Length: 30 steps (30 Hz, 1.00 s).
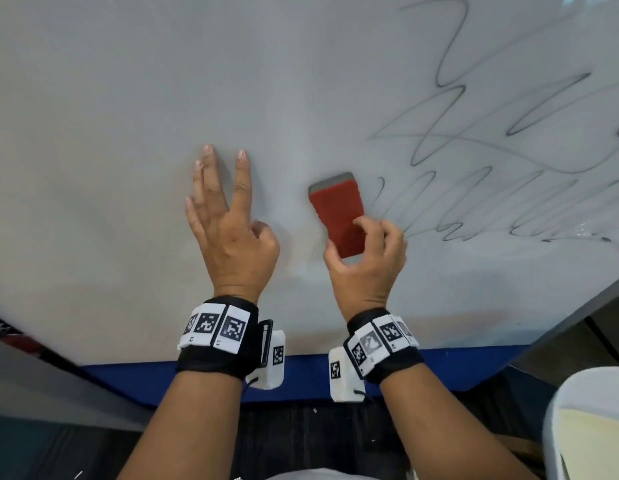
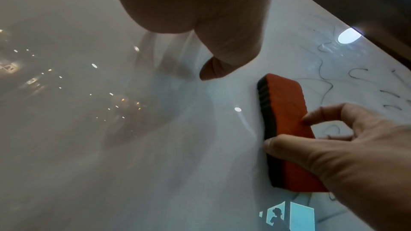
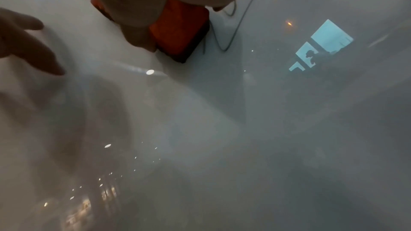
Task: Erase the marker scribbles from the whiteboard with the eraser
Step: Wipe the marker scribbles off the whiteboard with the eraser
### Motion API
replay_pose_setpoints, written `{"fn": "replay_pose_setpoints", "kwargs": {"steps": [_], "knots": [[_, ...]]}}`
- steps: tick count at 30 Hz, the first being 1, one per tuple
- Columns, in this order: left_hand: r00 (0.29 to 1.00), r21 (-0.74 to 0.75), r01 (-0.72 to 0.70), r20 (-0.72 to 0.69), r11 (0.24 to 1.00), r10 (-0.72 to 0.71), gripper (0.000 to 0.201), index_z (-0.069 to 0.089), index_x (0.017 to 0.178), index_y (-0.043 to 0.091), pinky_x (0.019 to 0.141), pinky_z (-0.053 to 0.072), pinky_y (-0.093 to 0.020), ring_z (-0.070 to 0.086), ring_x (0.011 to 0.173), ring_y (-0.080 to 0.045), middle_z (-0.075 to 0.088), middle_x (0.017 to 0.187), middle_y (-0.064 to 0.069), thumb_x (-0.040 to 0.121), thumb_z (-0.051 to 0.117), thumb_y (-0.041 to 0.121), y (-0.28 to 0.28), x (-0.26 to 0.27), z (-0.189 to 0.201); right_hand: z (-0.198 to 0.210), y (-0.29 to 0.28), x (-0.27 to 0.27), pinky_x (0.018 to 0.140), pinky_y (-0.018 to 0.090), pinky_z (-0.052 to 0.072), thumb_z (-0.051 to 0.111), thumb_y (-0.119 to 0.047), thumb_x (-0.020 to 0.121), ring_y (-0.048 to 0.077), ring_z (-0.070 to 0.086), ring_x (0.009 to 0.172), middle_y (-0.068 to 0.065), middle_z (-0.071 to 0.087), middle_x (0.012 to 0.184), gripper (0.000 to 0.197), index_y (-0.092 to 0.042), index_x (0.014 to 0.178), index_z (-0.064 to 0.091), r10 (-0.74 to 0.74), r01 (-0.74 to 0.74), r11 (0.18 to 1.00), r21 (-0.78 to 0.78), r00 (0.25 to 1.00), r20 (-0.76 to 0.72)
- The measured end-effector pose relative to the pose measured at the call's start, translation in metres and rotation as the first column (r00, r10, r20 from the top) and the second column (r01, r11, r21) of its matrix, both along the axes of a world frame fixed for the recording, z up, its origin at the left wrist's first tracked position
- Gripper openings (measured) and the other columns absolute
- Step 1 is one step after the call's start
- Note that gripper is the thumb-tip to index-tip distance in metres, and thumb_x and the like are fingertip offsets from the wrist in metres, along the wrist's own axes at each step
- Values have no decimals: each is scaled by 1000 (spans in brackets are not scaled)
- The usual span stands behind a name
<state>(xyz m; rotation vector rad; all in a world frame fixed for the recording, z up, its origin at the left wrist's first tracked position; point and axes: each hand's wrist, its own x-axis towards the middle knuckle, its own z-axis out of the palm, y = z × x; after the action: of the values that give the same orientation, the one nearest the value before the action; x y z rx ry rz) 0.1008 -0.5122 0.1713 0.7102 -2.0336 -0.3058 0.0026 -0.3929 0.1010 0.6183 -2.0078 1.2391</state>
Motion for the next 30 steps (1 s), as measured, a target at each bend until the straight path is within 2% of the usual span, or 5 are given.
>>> {"fn": "replay_pose_setpoints", "kwargs": {"steps": [7, 11, 14, 17, 30], "knots": [[965, -115, 55, 261, 992, -23, 127, -7, 158, 29, 116, -1, -65, -13, 151, -30, -14, 163, -14, 70, 84, 36, 14, -12, -1, 11, 8, -12, 81, 45, 47, 81, -22, 65, 24, 46, 96, 2, 47, 111, 50, -27, 107, 55, 36, -32, 998, 45, 996, -79], [951, -162, 53, 311, 985, 0, 137, -10, 157, 27, 114, 1, -69, -14, 151, -32, -16, 162, -15, 63, 89, 42, 27, -29, 6, 35, 17, -37, 83, 44, 51, 83, -25, 68, 23, 47, 101, 6, 46, 115, 52, -26, 111, 54, -73, 60, 975, -212, 996, -57], [950, -173, 26, 311, 985, 29, 140, -13, 157, 26, 113, 1, -72, -12, 150, -36, -13, 162, -20, 61, 88, 47, 29, -38, 4, 24, 11, -24, 82, 43, 50, 83, -22, 70, 24, 46, 99, 5, 45, 115, 51, -27, 112, 53, -8, -2, 994, -107, 996, -90], [951, -181, 14, 306, 983, 43, 143, -15, 156, 27, 113, 2, -72, -11, 150, -36, -12, 161, -21, 60, 89, 49, 28, -40, 2, 17, 17, -22, 84, 42, 48, 83, -23, 72, 26, 47, 97, 9, 53, 112, 48, -29, 111, 55, 76, -72, 996, 44, 990, -118], [958, -187, 45, 285, 981, 11, 136, -8, 158, 27, 112, 4, -73, -13, 151, -32, -13, 162, -17, 64, 88, 40, 44, -50, 19, 36, 35, -40, 85, 38, 48, 83, -22, 72, 24, 46, 99, 6, 50, 114, 47, -27, 111, 57, 43, -50, 998, -38, 987, -153]]}}
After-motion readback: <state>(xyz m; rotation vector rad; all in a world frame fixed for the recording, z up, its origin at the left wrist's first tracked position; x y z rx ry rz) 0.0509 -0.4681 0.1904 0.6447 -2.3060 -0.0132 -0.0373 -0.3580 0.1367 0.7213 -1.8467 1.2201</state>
